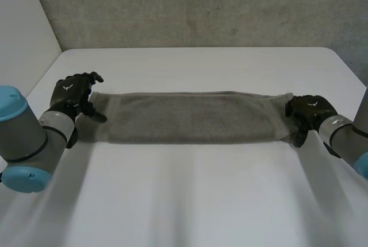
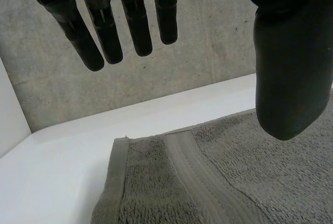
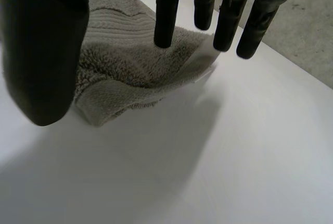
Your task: Fold the towel.
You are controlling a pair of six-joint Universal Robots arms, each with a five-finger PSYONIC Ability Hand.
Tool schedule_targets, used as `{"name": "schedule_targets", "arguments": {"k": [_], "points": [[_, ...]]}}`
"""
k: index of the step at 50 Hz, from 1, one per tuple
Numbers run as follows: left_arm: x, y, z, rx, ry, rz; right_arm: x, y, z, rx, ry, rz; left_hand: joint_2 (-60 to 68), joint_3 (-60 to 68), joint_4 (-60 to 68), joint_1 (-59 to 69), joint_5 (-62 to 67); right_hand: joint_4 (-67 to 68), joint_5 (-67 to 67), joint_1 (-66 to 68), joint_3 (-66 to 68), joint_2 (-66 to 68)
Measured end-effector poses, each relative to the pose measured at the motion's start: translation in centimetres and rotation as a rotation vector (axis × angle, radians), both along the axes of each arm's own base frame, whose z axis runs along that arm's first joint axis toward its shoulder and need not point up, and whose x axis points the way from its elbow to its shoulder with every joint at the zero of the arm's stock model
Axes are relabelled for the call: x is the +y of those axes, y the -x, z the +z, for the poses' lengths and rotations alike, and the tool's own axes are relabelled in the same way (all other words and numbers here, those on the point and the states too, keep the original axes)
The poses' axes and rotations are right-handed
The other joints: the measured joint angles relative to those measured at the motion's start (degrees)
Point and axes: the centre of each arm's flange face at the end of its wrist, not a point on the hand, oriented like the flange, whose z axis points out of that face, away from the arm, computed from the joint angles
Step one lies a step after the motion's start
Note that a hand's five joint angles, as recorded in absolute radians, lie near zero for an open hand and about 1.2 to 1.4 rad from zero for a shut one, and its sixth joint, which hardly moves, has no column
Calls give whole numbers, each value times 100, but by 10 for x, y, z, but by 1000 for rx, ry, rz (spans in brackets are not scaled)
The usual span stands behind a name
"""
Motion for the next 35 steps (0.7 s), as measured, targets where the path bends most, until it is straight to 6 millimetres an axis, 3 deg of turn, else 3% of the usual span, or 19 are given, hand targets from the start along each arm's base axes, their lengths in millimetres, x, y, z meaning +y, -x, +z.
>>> {"name": "schedule_targets", "arguments": {"k": [4,7,9,11,18,25,28,31,35], "points": [[1,0,0,0,-1,-2,-5,-1,-5,-20,1,-6,0,0,0,0,0,987,1087,1088,1018,980],[2,1,1,0,-1,-3,-8,-1,-6,-30,5,-9,0,0,0,0,0,2709,2758,2897,2736,2869],[2,1,0,0,-2,-4,-11,0,-6,-34,12,-13,0,0,0,0,0,4838,4850,4986,4798,4942],[2,1,0,0,-2,-4,-13,0,-5,-34,17,-18,0,0,0,0,0,5673,5536,5221,5589,5755],[3,1,0,0,-2,-4,-25,21,11,-9,67,-79,0,-1,0,-15,-15,5947,5663,5222,5891,5849],[3,1,1,0,-1,-4,-49,78,44,113,166,-187,-10,-21,0,-29,-31,5947,5663,5229,5917,5849],[3,1,1,0,-1,-4,-56,92,57,172,195,-203,-32,-52,-87,-53,-59,5947,5664,5233,5918,5849],[3,1,1,0,-1,-5,-60,90,72,206,222,-190,-83,-113,-190,-111,-113,5947,5664,5233,5920,5849],[4,2,0,0,-3,-8,-58,56,96,189,269,-119,-98,-145,-193,-157,-161,5947,5665,5234,5940,5849]]}}
